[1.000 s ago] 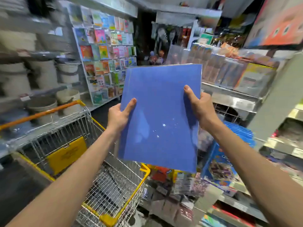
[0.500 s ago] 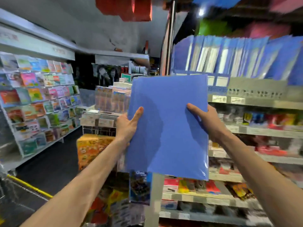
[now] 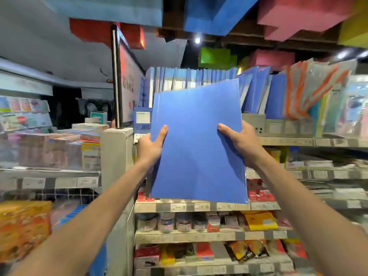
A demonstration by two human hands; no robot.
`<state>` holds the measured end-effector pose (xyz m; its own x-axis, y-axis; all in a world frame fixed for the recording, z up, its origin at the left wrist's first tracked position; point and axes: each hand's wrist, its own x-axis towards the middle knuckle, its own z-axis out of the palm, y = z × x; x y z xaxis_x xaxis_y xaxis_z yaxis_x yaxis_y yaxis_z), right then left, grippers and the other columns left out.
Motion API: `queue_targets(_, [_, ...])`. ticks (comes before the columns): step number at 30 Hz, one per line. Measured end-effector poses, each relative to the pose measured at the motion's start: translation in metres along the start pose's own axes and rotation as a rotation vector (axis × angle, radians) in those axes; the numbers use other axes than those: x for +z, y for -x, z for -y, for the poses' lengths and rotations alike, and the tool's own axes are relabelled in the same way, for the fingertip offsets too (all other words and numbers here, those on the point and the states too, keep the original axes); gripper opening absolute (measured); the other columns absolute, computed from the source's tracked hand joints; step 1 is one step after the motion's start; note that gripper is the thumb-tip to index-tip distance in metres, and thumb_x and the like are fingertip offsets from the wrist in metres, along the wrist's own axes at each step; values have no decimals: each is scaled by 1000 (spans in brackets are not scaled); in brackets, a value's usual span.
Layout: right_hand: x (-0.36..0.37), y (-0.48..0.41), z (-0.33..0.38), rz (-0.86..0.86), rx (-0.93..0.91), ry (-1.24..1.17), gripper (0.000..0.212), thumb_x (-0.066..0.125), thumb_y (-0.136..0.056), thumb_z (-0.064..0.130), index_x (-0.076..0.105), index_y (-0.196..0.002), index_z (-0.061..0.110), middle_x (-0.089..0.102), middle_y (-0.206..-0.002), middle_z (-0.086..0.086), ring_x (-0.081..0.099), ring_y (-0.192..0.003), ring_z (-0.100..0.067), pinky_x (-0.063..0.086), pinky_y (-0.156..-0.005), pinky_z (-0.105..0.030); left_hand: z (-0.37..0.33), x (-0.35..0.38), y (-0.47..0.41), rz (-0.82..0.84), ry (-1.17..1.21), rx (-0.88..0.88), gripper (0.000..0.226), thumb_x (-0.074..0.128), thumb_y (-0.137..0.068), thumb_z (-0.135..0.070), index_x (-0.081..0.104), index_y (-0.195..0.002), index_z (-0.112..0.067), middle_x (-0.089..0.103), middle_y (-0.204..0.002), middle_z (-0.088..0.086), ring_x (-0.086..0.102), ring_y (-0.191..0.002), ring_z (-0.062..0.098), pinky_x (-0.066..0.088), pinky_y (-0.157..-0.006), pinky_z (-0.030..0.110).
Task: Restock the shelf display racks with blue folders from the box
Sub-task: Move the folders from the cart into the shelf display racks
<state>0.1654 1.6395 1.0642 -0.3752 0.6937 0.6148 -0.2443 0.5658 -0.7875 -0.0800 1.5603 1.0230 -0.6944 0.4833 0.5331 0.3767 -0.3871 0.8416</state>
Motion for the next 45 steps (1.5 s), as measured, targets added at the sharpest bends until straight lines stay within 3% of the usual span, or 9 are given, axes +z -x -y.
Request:
queue_targets(2, [-23, -14, 1, -46, -26, 24, 25, 69, -94, 16, 66, -118, 14, 76, -103, 8, 74, -90, -11, 57, -72, -26, -12, 26, -4, 20, -86, 73, 46, 67, -94, -46, 47, -62, -19, 46, -54, -16, 41, -53, 5, 31, -51, 24])
queue_targets(6, [-79, -41, 8, -192, -141, 147, 31, 70, -93, 17, 65, -123, 12, 73, -115, 4, 70, -103, -14, 56, -87, -30, -25, 90, -25, 146, -234, 173, 37, 71, -91, -44, 63, -108, -13, 69, -101, 0, 63, -91, 15, 47, -80, 28])
queue_targets(11, [-142, -80, 16, -360, -283, 331, 32, 68, -93, 15, 63, -124, 10, 69, -119, 0, 66, -106, -15, 54, -90, -30, -42, 190, -46, 289, -307, 339, 44, 69, -90, -46, 60, -124, -18, 69, -119, 0, 65, -108, 22, 51, -97, 42])
queue_targets(18, [-184, -141, 28, -528, -383, 477, 23, 60, -95, 12, 60, -112, 27, 65, -100, 17, 62, -93, -8, 49, -80, -25, -39, 287, -94, 376, -460, 639, 44, 61, -98, -34, 53, -140, -21, 59, -141, -1, 53, -131, 21, 41, -108, 39])
queue_targets(23, [-209, -197, 36, -647, -478, 528, 29, 62, -93, 10, 62, -121, 12, 63, -106, 8, 60, -94, -9, 46, -75, -13, -28, 343, -154, 380, -693, 745, 49, 57, -100, -33, 46, -147, -31, 34, -161, 8, 18, -153, 36, 12, -125, 48])
queue_targets(31, [-223, -267, 30, -742, -471, 528, 18, 57, -91, 9, 64, -108, 10, 65, -99, 0, 58, -73, -3, 36, -48, -3, -19, 399, -204, 277, -914, 922, 48, 54, -102, -33, 45, -148, -34, 11, -167, 19, -7, -154, 39, -6, -124, 47])
queue_targets(35, [-232, -302, 17, -718, -461, 585, 22, 56, -90, 19, 58, -108, 8, 62, -110, -12, 58, -101, -28, 44, -57, -21, -16, 418, -217, 205, -989, 962, 46, 52, -102, -36, 45, -148, -37, 4, -166, 22, -11, -154, 39, -9, -123, 47])
queue_targets(40, [-237, -329, 11, -678, -500, 588, 21, 55, -92, 13, 54, -107, -2, 60, -108, -15, 54, -104, -33, 52, -81, -43, -11, 432, -234, 172, -1095, 983, 52, 53, -100, -45, 40, -151, -37, -4, -166, 24, -16, -152, 41, -6, -126, 50])
queue_targets(45, [-251, -339, 20, -672, -511, 613, 15, 51, -99, 14, 49, -107, 1, 49, -104, -9, 39, -93, -23, 40, -73, -34, -11, 447, -231, 156, -1124, 964, 58, 56, -99, -40, 35, -152, -37, -6, -166, 24, -21, -151, 42, -7, -125, 51])
